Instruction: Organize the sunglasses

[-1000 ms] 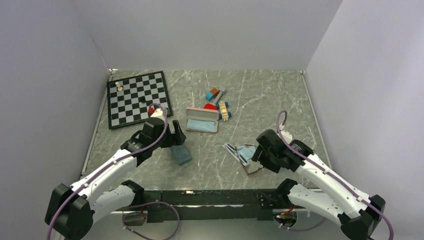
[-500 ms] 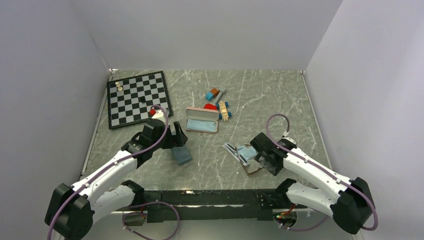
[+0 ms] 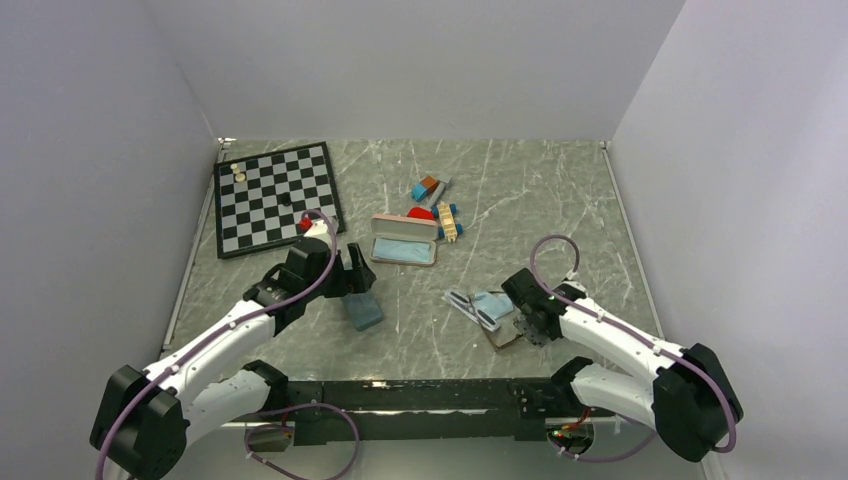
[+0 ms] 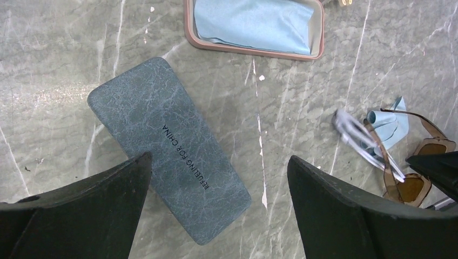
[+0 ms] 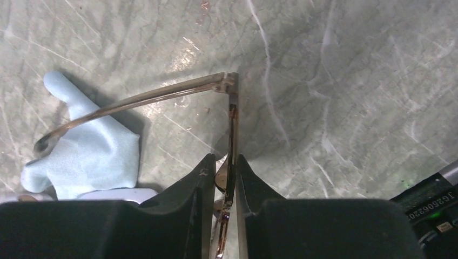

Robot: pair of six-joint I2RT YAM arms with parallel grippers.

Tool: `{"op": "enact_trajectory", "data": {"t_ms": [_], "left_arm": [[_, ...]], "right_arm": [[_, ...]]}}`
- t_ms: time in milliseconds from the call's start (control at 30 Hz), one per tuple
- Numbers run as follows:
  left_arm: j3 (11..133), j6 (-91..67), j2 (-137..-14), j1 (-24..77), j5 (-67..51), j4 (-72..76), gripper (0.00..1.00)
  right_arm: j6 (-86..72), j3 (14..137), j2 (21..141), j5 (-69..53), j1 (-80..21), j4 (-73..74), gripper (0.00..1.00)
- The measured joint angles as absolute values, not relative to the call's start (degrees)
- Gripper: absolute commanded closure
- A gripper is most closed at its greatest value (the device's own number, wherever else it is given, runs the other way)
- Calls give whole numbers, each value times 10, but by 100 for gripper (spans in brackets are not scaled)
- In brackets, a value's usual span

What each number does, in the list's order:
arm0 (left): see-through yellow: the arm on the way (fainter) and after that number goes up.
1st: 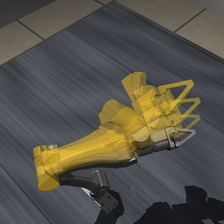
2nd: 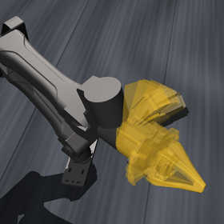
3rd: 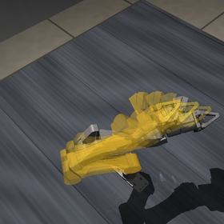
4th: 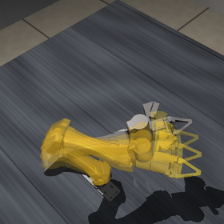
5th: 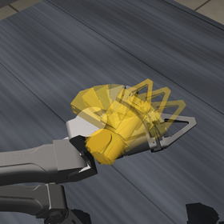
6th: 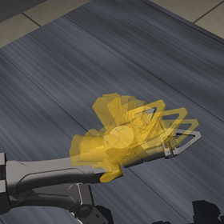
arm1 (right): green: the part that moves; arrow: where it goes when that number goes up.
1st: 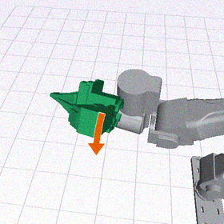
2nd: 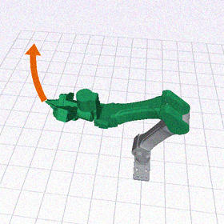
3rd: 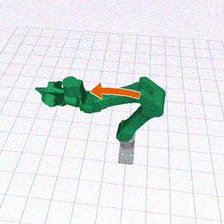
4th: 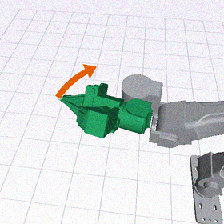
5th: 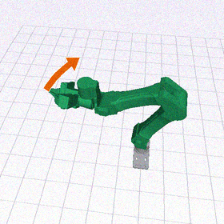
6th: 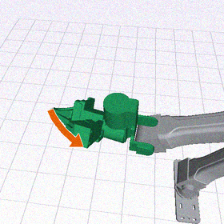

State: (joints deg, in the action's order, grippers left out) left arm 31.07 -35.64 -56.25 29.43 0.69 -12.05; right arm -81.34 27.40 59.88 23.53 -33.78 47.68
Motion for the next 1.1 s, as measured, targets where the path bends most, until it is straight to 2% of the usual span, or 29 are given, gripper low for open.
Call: {"op": "enact_trajectory", "data": {"t_ms": [100, 233, 433, 600, 767, 933, 1000, 1100], "left_arm": [[310, -357, -562, 294, 8, -121, 1], [310, -356, -560, 294, 13, -121, 1], [311, -355, -540, 294, 6, -117, 1], [309, -339, -516, 294, -61, -77, 1], [301, -331, -514, 299, -241, 57, 1], [300, -393, -561, 314, -405, 290, 1], [300, -427, -583, 318, -441, 375, 6], [305, -469, -622, 324, -477, 462, 20]], "right_arm": [[-817, 274, 599, 237, -338, 470, 95], [-814, 287, 570, 251, -337, 495, 100], [-787, 388, 492, 297, -337, 545, 100], [-708, 433, 458, 309, -336, 513, 100], [-609, 443, 480, 262, -336, 402, 100], [-543, 468, 539, 189, -336, 251, 100], [-531, 477, 561, 159, -336, 206, 100], [-519, 480, 589, 111, -336, 139, 100]]}}
